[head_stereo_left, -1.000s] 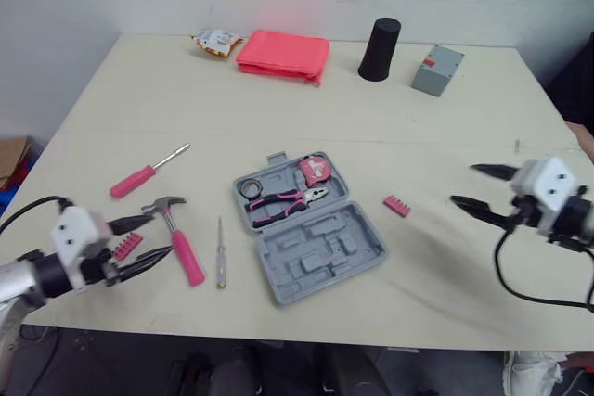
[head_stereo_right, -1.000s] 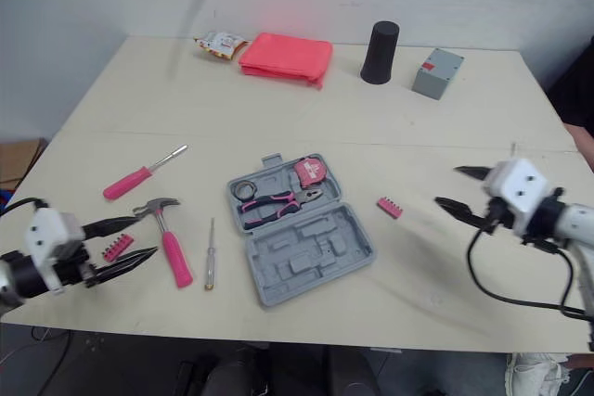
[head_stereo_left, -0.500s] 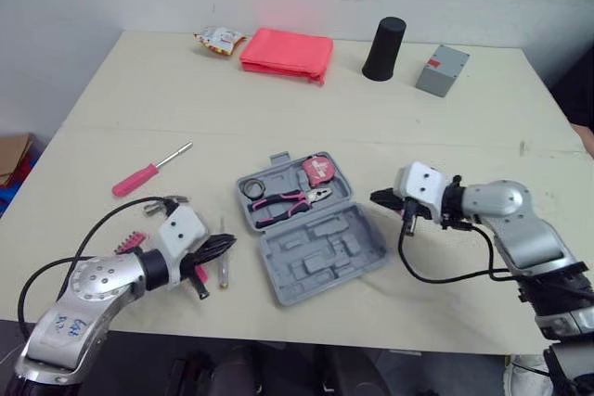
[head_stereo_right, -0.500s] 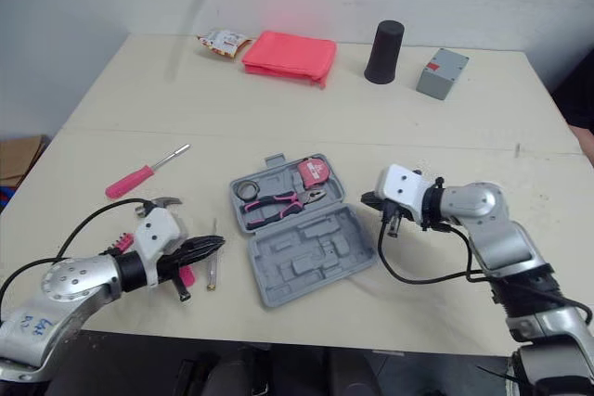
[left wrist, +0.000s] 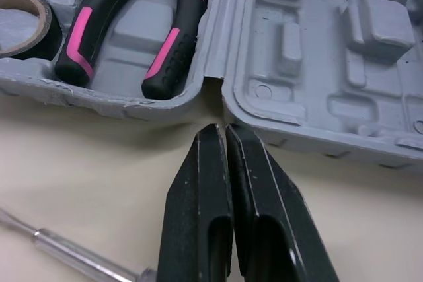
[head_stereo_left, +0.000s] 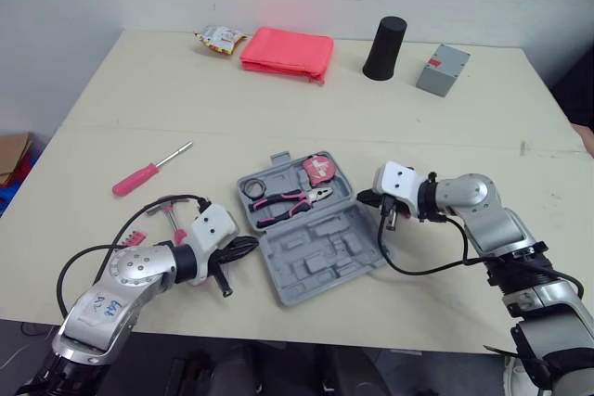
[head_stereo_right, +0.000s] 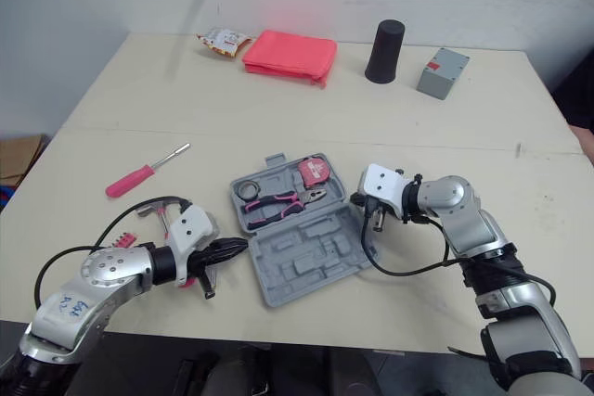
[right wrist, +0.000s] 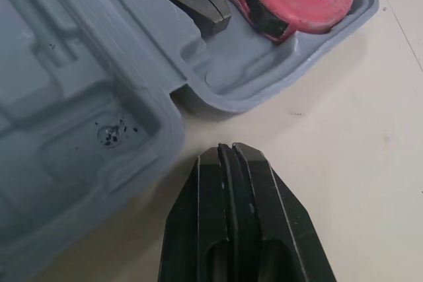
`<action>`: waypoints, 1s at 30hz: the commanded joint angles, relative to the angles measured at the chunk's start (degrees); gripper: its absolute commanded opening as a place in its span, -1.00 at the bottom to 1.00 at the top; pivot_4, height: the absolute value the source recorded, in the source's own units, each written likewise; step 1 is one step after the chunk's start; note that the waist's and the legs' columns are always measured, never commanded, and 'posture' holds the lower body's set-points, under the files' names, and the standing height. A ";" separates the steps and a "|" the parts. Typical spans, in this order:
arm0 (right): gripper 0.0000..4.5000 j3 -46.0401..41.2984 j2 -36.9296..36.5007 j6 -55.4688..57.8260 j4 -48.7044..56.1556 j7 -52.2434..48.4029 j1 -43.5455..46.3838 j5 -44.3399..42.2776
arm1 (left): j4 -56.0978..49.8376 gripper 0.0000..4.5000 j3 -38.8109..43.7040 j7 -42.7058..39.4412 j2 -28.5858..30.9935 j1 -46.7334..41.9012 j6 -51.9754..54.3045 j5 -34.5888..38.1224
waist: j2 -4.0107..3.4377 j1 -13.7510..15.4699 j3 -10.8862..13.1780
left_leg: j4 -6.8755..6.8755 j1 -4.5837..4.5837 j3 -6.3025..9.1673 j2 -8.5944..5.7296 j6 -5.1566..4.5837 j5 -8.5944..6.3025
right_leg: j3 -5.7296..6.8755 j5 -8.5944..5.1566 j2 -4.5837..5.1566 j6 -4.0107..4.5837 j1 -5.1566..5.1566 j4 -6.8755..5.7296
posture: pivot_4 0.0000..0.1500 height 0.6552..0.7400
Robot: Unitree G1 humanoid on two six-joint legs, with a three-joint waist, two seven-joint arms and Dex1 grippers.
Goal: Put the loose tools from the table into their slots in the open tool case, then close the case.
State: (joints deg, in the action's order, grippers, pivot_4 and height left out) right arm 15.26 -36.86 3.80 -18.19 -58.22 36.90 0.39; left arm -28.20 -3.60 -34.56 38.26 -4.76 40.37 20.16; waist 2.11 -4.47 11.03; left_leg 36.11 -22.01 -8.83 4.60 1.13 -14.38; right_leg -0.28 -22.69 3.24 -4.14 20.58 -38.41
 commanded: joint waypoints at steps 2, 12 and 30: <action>-1.00 -1.73 0.53 -0.16 0.95 -1.06 0.54 -1.21 | -0.60 -0.96 -1.72 0.63 -0.21 -1.70 0.88 -1.64 | 0.00 0.02 0.00 | 0.01 -0.04 0.02 0.00 0.00 0.00 | 0.01 0.00 -0.01 0.00 0.04 -0.02 | 1.00 1.00; -1.00 -2.20 -1.71 3.41 6.92 -6.86 -3.03 -3.17 | 3.96 -0.96 -5.47 -0.54 -2.85 -6.52 -3.12 -5.30 | -0.01 1.01 0.00 | 0.05 -0.12 0.10 0.00 0.00 0.00 | 0.08 0.00 -0.01 -0.01 0.06 0.01 | 1.00 1.00; -1.00 -9.66 -8.19 14.55 28.40 -7.36 -19.37 -8.98 | 17.01 -0.96 -10.77 -10.75 -3.08 -14.00 -16.39 -12.11 | -0.02 2.78 0.00 | 0.04 -0.15 0.16 -0.02 -0.04 0.01 | 0.14 0.08 0.02 -0.01 0.01 0.12 | 1.00 1.00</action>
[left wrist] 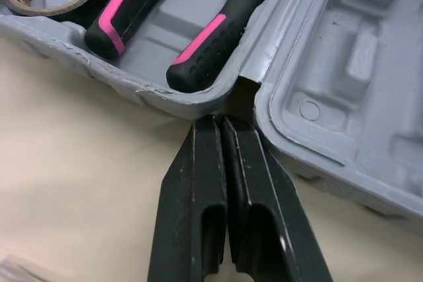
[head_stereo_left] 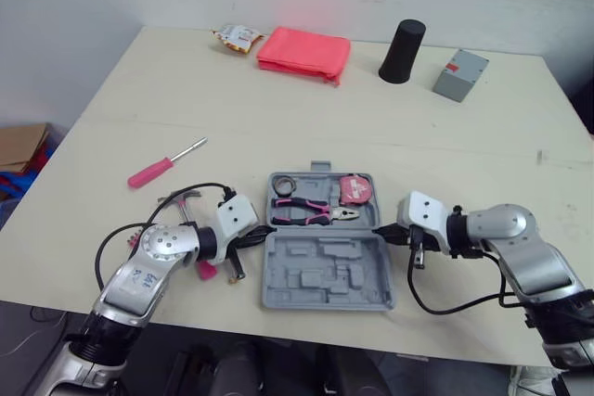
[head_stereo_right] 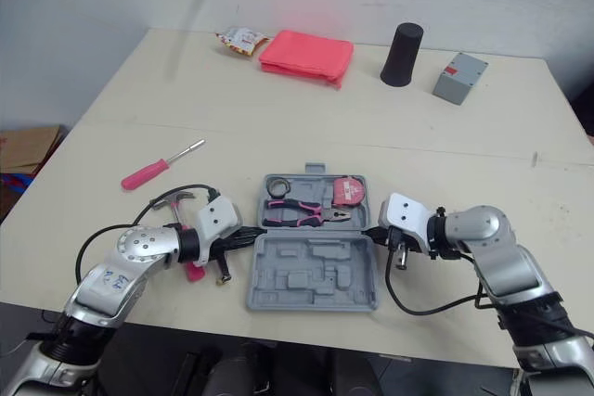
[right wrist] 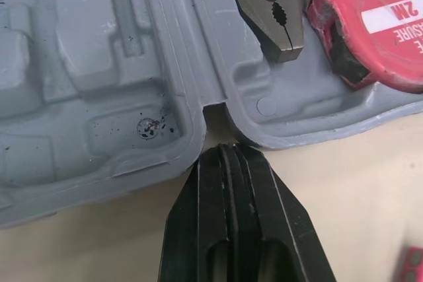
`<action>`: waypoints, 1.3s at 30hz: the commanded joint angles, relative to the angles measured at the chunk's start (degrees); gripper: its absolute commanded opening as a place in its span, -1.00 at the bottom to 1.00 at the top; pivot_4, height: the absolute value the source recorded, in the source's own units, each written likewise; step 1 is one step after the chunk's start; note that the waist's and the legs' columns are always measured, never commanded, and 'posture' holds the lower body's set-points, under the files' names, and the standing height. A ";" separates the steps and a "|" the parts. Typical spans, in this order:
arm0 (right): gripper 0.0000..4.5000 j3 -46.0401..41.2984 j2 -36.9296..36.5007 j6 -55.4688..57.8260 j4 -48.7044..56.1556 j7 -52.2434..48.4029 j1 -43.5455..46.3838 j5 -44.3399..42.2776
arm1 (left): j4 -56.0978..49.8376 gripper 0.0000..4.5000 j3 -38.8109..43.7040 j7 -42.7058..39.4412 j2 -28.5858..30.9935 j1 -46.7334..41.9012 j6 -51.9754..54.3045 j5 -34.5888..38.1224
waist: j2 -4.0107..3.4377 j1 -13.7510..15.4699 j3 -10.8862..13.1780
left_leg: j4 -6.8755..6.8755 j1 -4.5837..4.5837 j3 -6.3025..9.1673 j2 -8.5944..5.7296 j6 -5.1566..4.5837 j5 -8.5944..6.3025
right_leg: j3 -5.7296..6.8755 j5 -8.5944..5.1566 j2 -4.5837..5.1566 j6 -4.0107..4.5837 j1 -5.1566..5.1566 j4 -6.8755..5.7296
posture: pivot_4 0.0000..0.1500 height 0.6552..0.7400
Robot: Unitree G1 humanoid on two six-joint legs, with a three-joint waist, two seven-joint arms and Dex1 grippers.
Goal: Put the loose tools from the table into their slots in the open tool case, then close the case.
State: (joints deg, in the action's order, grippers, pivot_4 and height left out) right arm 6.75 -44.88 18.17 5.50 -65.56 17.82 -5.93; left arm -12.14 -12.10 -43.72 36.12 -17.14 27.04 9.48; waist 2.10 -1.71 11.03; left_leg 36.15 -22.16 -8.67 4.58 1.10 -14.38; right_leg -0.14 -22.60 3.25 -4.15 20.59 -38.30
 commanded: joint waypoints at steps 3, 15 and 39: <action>-1.00 -1.69 0.28 -0.09 4.72 1.59 -0.78 -1.86 | 2.39 -0.96 -2.18 -2.10 -1.67 -2.29 -4.09 -2.05 | 0.00 0.00 0.00 | -0.02 0.00 0.00 0.00 -0.01 -0.01 | 0.00 0.00 0.00 0.00 0.00 0.03 | 1.00 1.00; -1.00 -22.10 -6.82 -2.69 8.31 0.24 -8.62 -12.48 | -4.65 -0.96 15.47 -10.90 10.68 5.34 -9.50 4.34 | -0.04 -0.32 0.03 | -0.20 -0.13 -0.01 0.14 0.06 -0.05 | 0.00 -0.01 -0.13 0.00 0.08 0.32 | 1.00 1.00; 1.00 -37.48 -9.92 -32.03 -21.86 -2.70 -14.81 -16.24 | 34.66 0.96 50.71 -3.59 22.07 14.99 -28.10 8.12 | -0.09 -2.22 0.05 | -0.28 0.04 -0.23 0.11 -0.28 -0.41 | 0.02 0.03 0.13 0.01 0.04 0.32 | 1.00 1.00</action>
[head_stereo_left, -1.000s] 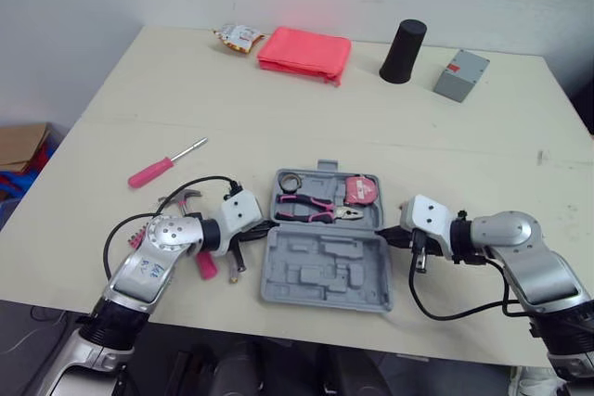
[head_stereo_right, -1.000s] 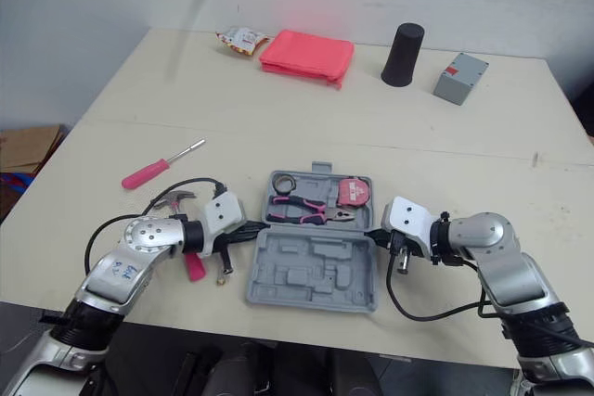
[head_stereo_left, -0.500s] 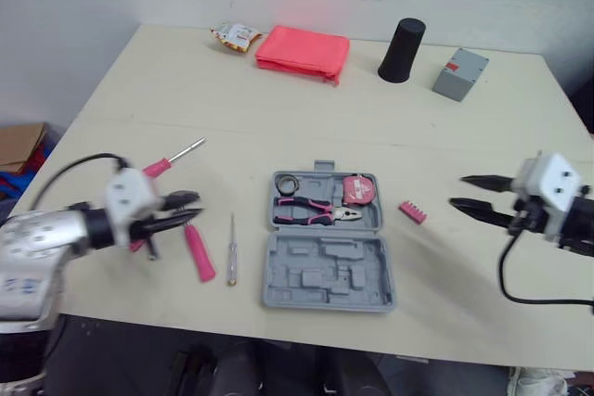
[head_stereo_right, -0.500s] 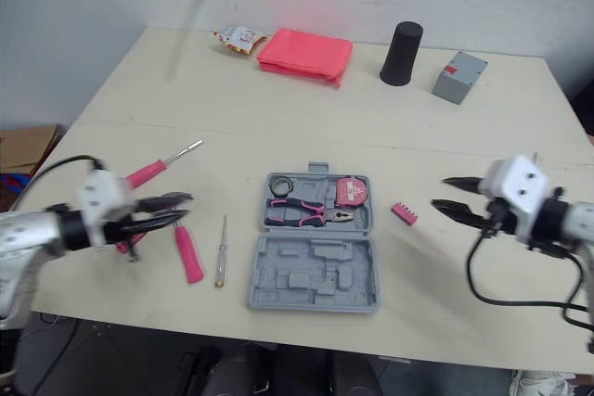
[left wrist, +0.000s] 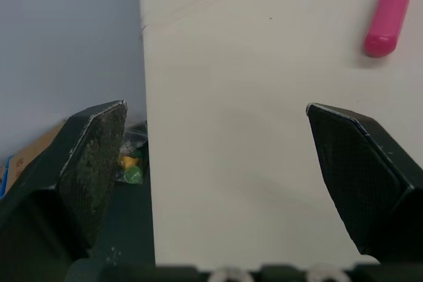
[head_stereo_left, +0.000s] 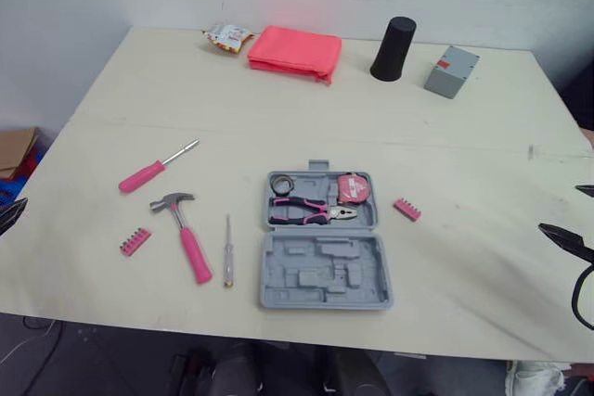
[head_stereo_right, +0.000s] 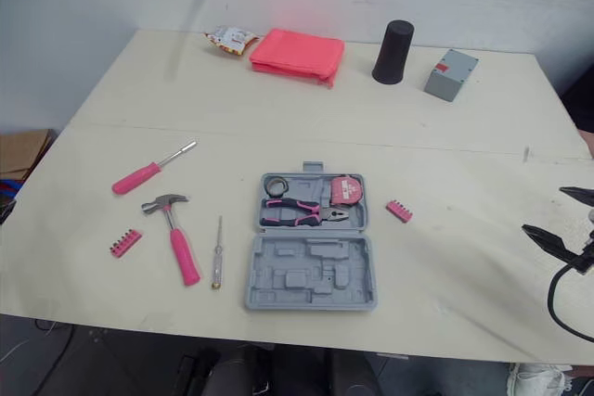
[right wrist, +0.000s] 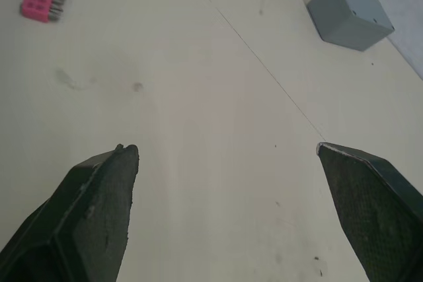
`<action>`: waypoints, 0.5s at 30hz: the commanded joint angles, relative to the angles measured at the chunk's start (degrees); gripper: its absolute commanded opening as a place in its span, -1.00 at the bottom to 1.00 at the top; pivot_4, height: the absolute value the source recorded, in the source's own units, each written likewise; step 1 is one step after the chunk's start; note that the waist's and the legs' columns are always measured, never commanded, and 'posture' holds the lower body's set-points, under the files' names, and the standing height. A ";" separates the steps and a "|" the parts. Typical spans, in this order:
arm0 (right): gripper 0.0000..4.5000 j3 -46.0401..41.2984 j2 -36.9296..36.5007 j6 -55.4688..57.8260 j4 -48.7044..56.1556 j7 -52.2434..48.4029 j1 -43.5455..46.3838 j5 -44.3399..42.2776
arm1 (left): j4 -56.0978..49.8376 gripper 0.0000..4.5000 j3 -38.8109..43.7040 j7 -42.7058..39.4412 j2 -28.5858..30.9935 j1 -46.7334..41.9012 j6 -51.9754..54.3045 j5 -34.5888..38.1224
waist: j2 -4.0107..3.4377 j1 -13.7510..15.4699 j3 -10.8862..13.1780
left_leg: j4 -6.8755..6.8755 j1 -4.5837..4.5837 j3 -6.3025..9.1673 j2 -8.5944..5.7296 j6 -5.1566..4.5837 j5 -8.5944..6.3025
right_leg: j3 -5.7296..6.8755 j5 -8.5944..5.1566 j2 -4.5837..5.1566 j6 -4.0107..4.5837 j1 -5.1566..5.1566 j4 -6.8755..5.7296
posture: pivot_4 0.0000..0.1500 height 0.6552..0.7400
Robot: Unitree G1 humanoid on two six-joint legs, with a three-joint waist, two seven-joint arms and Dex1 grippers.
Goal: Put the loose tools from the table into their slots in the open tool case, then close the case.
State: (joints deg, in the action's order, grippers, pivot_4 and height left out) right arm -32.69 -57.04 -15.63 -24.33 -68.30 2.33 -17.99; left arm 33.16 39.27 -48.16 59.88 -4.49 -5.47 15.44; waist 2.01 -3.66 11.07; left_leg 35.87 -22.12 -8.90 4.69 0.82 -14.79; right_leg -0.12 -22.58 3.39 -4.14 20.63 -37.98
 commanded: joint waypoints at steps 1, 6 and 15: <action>1.00 2.96 3.69 2.41 11.38 -0.01 0.59 -5.63 | -16.42 0.96 -0.53 1.79 -3.07 3.85 7.69 3.26 | 0.00 -0.50 0.00 | -0.01 -0.01 0.00 0.01 0.01 0.00 | 0.00 0.00 -0.02 0.00 0.00 -0.01 | 1.00 1.00; 1.00 6.85 8.48 7.43 25.75 -1.97 -1.17 -13.82 | -48.11 0.96 -1.66 8.50 -8.40 11.09 32.33 13.40 | 0.01 -0.73 0.01 | 0.06 -0.12 0.07 0.02 0.11 0.04 | -0.02 0.00 -0.09 -0.07 0.02 -0.05 | 1.00 1.00; 1.00 15.17 13.68 7.78 33.48 -5.63 1.60 -17.41 | -80.41 0.96 -10.50 32.57 -14.39 8.79 72.64 35.67 | 0.01 -0.47 0.00 | 0.23 -0.03 0.27 -0.03 0.01 0.13 | -0.07 0.18 -0.17 -0.25 -0.23 -0.02 | 1.00 1.00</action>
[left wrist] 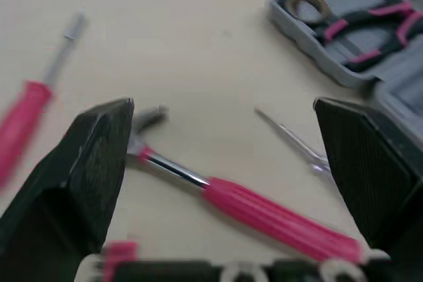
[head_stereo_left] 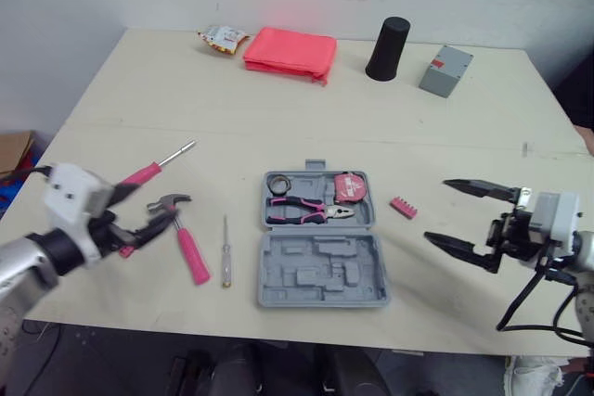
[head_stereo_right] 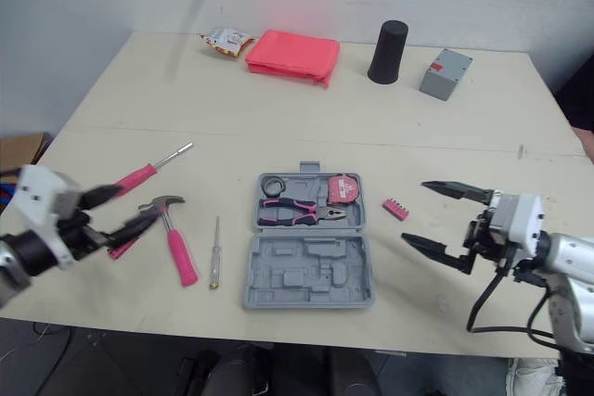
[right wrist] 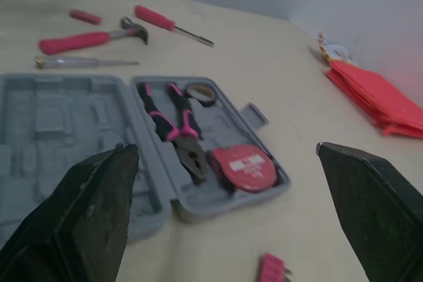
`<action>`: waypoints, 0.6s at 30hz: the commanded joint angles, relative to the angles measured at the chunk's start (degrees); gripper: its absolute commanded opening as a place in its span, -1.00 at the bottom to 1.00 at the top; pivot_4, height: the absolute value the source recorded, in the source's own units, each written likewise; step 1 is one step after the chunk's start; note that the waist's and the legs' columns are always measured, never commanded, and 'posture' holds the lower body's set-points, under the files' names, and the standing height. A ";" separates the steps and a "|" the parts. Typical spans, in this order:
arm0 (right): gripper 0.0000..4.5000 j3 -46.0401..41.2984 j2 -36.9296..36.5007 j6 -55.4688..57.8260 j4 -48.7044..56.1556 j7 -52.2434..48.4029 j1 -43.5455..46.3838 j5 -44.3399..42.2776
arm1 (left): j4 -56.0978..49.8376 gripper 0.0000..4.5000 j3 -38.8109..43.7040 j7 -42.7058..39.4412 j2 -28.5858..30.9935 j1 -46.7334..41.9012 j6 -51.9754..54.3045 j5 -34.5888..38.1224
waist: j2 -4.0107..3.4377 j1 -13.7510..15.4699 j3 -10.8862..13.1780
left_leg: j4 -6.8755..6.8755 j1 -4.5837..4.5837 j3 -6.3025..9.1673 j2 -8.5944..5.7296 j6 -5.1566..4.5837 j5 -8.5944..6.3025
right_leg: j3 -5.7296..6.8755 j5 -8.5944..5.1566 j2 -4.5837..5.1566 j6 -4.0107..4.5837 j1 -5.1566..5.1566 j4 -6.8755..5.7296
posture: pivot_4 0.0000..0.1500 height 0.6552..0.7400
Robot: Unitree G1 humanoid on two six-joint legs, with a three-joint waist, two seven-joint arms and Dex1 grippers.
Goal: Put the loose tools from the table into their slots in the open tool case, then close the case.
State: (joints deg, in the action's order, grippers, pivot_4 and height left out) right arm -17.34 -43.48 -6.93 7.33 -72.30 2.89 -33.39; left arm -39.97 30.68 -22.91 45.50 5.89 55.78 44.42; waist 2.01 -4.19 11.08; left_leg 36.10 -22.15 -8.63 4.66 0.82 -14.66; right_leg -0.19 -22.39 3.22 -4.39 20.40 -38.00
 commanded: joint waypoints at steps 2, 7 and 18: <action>1.00 0.15 0.12 -0.99 1.63 -2.97 0.98 -2.43 | -9.68 0.96 -2.52 11.14 0.32 -2.95 17.48 8.17 | 0.00 0.12 0.00 | 0.03 0.00 0.06 0.01 0.05 0.03 | -0.01 0.02 -0.06 0.02 -0.03 0.02 | 1.00 1.00; 1.00 1.67 0.62 -1.20 0.85 -5.65 2.24 -2.98 | -13.86 0.96 -7.03 21.88 -8.11 -7.14 28.74 8.87 | -0.03 0.98 -0.02 | 0.05 0.00 0.12 0.01 0.19 0.11 | -0.08 0.01 -0.18 0.05 -0.05 0.08 | 1.00 1.00; 1.00 4.99 1.56 1.99 4.66 -3.88 5.84 -3.14 | -15.09 0.96 -17.29 31.82 -21.62 -12.01 36.72 -0.19 | -0.03 1.37 -0.02 | 0.17 0.00 0.18 0.07 0.29 0.12 | -0.14 0.03 -0.39 0.06 -0.14 0.18 | 1.00 1.00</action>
State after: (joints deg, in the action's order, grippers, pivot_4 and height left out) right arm -11.86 -42.06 -5.09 9.71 -76.31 8.29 -35.23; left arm -53.60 14.17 8.13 23.73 -6.33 92.54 45.91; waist 1.99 -2.83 11.06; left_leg 36.27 -22.15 -8.44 4.74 1.13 -14.53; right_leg -0.33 -22.37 2.80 -4.32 20.26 -37.82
